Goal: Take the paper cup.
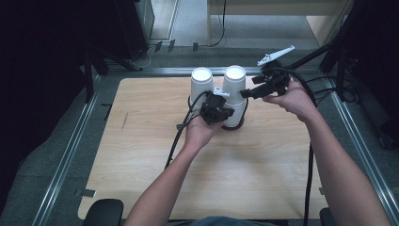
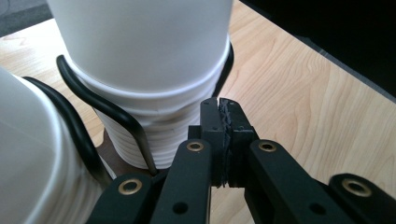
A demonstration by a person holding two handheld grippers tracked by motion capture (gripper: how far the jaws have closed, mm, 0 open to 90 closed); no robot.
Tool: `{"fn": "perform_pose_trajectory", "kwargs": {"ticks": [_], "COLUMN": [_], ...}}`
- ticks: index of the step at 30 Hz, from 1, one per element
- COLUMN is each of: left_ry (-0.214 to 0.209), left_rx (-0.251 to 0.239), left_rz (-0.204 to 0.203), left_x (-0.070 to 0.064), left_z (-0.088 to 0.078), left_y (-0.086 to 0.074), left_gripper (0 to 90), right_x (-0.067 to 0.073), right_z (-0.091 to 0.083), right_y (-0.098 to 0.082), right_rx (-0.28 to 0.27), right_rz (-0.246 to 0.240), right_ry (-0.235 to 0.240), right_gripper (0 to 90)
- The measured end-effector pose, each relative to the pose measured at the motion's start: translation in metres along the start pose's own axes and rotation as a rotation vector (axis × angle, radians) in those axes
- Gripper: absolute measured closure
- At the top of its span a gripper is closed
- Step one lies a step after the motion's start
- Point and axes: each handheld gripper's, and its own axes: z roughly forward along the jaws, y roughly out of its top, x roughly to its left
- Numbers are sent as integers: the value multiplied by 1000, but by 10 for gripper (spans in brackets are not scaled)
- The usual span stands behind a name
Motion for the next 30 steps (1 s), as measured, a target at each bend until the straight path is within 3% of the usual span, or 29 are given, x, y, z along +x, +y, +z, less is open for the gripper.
{"fn": "perform_pose_trajectory", "kwargs": {"ticks": [5, 13, 16, 24, 30], "left_ry": [12, 2, 9, 15, 23], "left_rx": [13, -6, -3, 3, 5], "left_rz": [2, -25, -23, -16, -13], "left_x": [3, 6, 8, 6, 5], "left_z": [1, 1, 2, 4, 5], "left_y": [0, 2, 1, 1, 1], "left_gripper": [893, 889, 884, 884, 882], "right_x": [3, 6, 9, 12, 12], "right_z": [6, 17, 24, 37, 38], "right_y": [15, 36, 48, 54, 55], "right_rx": [18, 48, 85, 130, 129], "right_rz": [-19, -55, -76, -88, -73], "right_ry": [14, 14, -2, -47, -43], "right_gripper": [169, 150, 149, 195, 207]}}
